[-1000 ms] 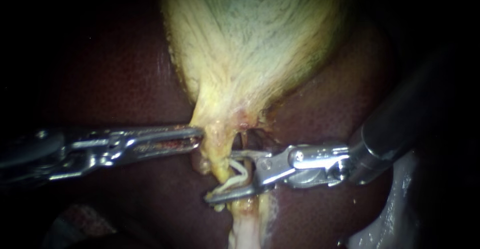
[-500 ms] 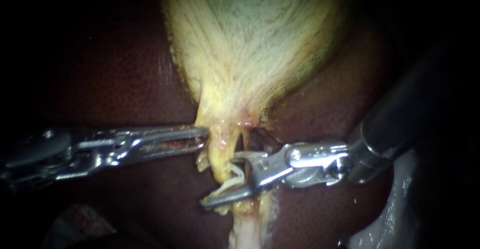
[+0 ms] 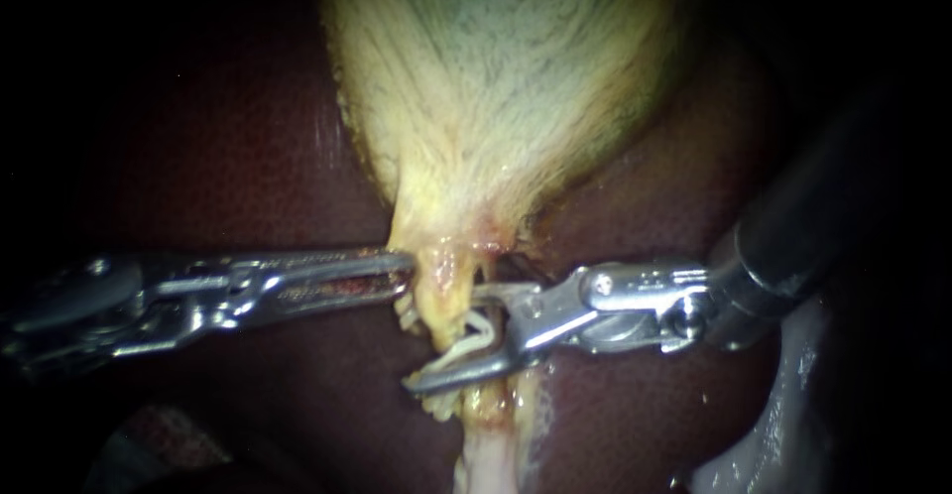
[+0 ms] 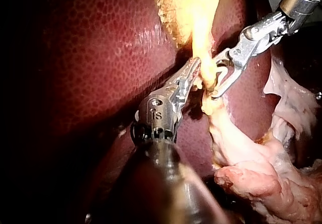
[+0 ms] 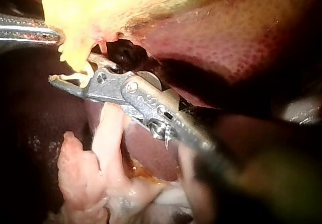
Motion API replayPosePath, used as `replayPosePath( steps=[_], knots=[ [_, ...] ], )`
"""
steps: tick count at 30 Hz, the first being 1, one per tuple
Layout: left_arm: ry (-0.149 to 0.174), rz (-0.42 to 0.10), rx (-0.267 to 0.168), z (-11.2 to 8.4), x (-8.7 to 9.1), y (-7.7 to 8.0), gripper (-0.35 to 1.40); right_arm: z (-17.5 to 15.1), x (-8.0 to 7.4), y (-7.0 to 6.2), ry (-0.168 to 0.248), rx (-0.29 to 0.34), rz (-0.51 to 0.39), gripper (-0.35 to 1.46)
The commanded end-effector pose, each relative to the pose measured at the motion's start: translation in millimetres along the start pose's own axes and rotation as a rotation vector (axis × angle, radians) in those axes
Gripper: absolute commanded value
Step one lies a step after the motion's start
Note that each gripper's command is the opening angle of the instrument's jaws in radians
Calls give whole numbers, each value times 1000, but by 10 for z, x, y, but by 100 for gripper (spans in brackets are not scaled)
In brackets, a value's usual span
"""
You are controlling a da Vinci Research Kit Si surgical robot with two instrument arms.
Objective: Clipping third clip left tube
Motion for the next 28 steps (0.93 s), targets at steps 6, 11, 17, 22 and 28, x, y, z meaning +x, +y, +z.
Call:
replayPosePath(
  steps=[6, 11, 17, 22, 28],
  knots=[
    [0, 0, 0, 0, 0, 0, -35, -1, 0, 4, -12, -3, 18, -8],
    [0, 0, -1, 0, 0, 0, -35, -1, 0, 3, -12, -3, 18, -12],
    [0, 0, -1, 1, 0, 0, -35, -1, 0, 3, -15, -4, 18, -14],
    [0, -1, -1, 2, 0, -1, -35, -1, 0, 3, -15, -4, 18, -14],
    [0, -1, -1, 2, 0, -1, -35, -1, -1, 3, -16, -4, 17, -14]
  ],
)
